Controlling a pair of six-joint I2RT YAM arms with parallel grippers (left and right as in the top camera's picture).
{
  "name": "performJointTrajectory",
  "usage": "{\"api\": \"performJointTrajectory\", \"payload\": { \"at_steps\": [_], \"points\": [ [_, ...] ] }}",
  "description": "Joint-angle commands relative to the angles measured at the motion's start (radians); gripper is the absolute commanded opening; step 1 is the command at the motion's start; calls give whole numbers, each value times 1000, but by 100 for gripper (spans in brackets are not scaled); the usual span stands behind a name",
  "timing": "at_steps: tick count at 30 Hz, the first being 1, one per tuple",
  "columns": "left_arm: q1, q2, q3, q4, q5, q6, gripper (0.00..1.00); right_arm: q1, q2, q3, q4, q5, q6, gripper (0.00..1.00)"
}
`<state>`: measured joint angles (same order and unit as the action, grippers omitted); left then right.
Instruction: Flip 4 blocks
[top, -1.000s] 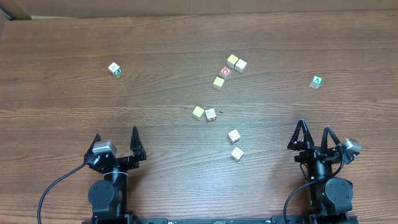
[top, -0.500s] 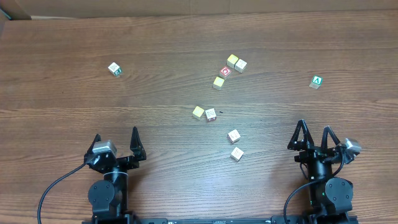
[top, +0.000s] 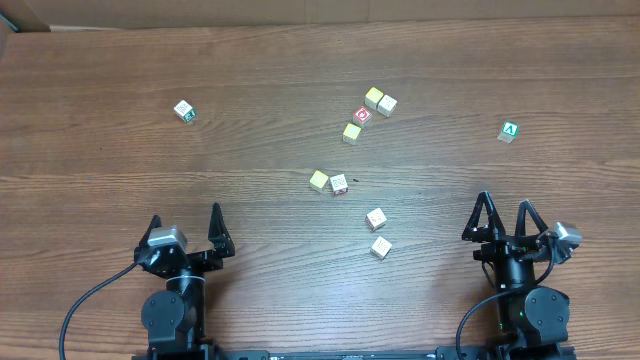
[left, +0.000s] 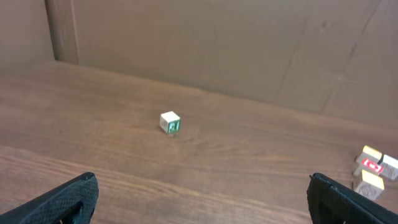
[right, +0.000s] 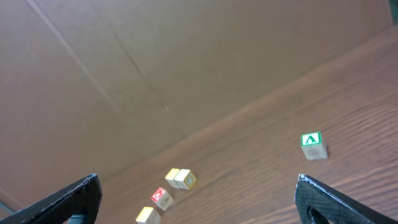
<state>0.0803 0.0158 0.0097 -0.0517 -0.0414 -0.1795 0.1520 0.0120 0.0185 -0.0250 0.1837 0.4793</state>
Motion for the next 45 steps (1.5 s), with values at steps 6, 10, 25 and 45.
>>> {"api": "performJointTrajectory", "payload": {
  "at_steps": [6, 10, 25, 45],
  "points": [
    [5, -2, 6, 2, 235, 23, 100, 4, -1, 41, 32, -289, -153, 100],
    [5, 67, 55, -71, 242, 32, 100, 4, 74, 159, -150, -335, -244, 100],
    [-55, 1036, 951, -716, 198, 46, 100, 4, 908, 890, -721, -673, -240, 100],
    [-245, 1574, 1422, -1122, 278, 42, 100, 299, 1499, 1176, -1256, -662, -217, 100]
  ]
}}
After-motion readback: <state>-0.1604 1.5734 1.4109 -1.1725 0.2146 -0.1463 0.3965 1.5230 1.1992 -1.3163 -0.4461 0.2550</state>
